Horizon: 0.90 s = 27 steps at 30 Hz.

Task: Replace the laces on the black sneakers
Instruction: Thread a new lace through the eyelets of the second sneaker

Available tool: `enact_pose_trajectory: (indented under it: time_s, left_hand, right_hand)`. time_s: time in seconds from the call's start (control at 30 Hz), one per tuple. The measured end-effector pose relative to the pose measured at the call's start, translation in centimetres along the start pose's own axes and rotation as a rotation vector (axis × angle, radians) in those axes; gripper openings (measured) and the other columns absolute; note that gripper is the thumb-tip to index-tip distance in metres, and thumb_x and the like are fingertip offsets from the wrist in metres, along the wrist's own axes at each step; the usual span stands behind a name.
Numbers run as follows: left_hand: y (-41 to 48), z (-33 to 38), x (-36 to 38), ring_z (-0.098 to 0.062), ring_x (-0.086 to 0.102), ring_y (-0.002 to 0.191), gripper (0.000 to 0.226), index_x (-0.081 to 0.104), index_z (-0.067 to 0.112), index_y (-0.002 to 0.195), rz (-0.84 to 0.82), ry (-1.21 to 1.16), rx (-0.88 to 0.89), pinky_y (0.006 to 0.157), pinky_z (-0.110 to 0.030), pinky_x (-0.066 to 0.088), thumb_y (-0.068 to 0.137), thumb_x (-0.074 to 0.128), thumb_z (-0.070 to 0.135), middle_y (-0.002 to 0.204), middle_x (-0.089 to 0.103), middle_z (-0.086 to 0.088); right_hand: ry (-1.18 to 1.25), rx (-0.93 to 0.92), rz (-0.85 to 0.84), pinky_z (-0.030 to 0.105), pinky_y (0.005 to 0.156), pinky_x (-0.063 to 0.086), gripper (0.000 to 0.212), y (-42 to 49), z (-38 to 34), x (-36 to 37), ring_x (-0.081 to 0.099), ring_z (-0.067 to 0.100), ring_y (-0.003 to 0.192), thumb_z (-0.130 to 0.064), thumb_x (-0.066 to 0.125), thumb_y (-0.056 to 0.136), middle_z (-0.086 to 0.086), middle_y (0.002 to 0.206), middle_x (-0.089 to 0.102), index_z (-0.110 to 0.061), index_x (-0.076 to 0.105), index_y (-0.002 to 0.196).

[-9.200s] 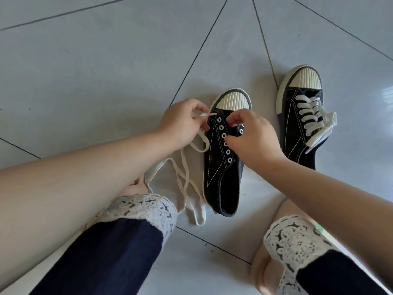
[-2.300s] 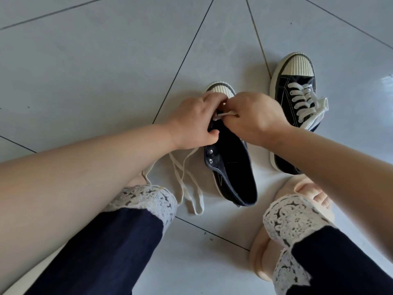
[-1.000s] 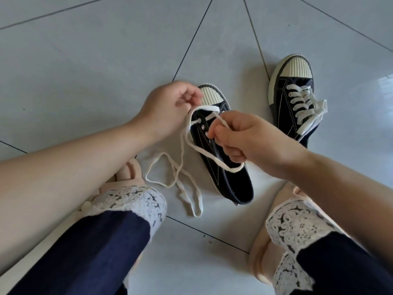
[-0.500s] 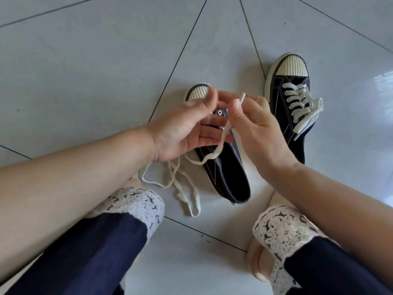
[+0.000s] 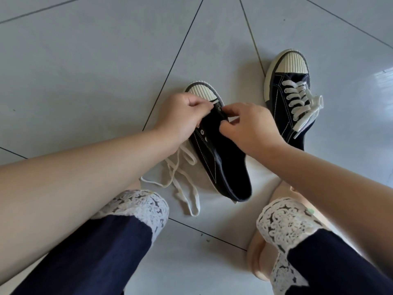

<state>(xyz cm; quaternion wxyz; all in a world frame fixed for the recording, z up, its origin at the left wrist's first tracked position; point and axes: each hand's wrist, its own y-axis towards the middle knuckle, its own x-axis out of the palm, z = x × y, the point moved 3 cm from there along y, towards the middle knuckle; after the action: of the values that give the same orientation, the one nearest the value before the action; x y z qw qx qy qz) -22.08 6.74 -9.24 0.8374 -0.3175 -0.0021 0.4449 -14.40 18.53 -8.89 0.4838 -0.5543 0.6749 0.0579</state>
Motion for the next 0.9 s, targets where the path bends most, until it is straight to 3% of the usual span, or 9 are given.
enact_pose_trajectory:
  time_s: [0.13, 0.3, 0.43, 0.63, 0.9]
  left_hand:
    - [0.6, -0.8, 1.0, -0.002, 0.046, 0.051, 0.021, 0.062, 0.021, 0.061, 0.045, 0.137, 0.023, 0.066, -0.023, 0.043, 0.082, 0.062, 0.018, 0.04, 0.048, 0.014]
    - [0.8, -1.1, 1.4, -0.004, 0.047, 0.056, 0.011, 0.067, 0.015, 0.073, 0.076, 0.288, 0.089, 0.059, -0.021, 0.037, 0.081, 0.06, 0.017, 0.053, 0.05, 0.014]
    - [0.8, -1.1, 1.5, -0.01, 0.05, 0.062, 0.012, 0.067, 0.01, 0.075, 0.073, 0.364, 0.141, 0.061, -0.025, 0.042, 0.081, 0.059, 0.015, 0.055, 0.05, 0.012]
    - [0.8, -0.8, 1.8, -0.014, 0.048, 0.061, 0.011, 0.063, 0.013, 0.07, 0.054, 0.441, 0.194, 0.058, -0.029, 0.04, 0.079, 0.057, 0.012, 0.057, 0.049, 0.009]
    - [0.6, -0.7, 2.0, -0.022, 0.058, 0.07, 0.011, 0.066, 0.007, 0.072, 0.077, 0.417, 0.238, 0.065, -0.037, 0.047, 0.079, 0.058, 0.01, 0.066, 0.058, 0.002]
  right_hand:
    - [0.13, 0.064, 0.009, 0.032, 0.075, 0.05, 0.028, 0.1, 0.9, 0.0, 0.063, 0.019, 0.082, -0.011, 0.052, 0.083, 0.001, 0.084, 0.069, -0.02, 0.07, 0.102]
    - [0.41, 0.226, -0.029, 0.041, 0.078, 0.056, 0.033, 0.5, 2.2, 1.3, 0.065, 0.021, 0.081, -0.004, 0.048, 0.08, -0.004, 0.078, 0.066, -0.024, 0.068, 0.098]
    - [0.554, 0.28, -0.049, 0.039, 0.074, 0.058, 0.036, 0.5, 2.7, 1.5, 0.067, 0.019, 0.076, -0.001, 0.047, 0.08, -0.006, 0.074, 0.068, -0.031, 0.067, 0.085]
    - [0.594, 0.285, -0.057, 0.036, 0.073, 0.058, 0.037, 0.7, 2.9, 1.6, 0.065, 0.016, 0.074, 0.0, 0.047, 0.08, -0.006, 0.074, 0.068, -0.031, 0.066, 0.086]
    - [0.554, 0.27, -0.07, 0.044, 0.075, 0.054, 0.034, 0.6, 2.8, 1.6, 0.062, 0.023, 0.074, -0.003, 0.048, 0.08, 0.003, 0.078, 0.066, -0.027, 0.066, 0.095]
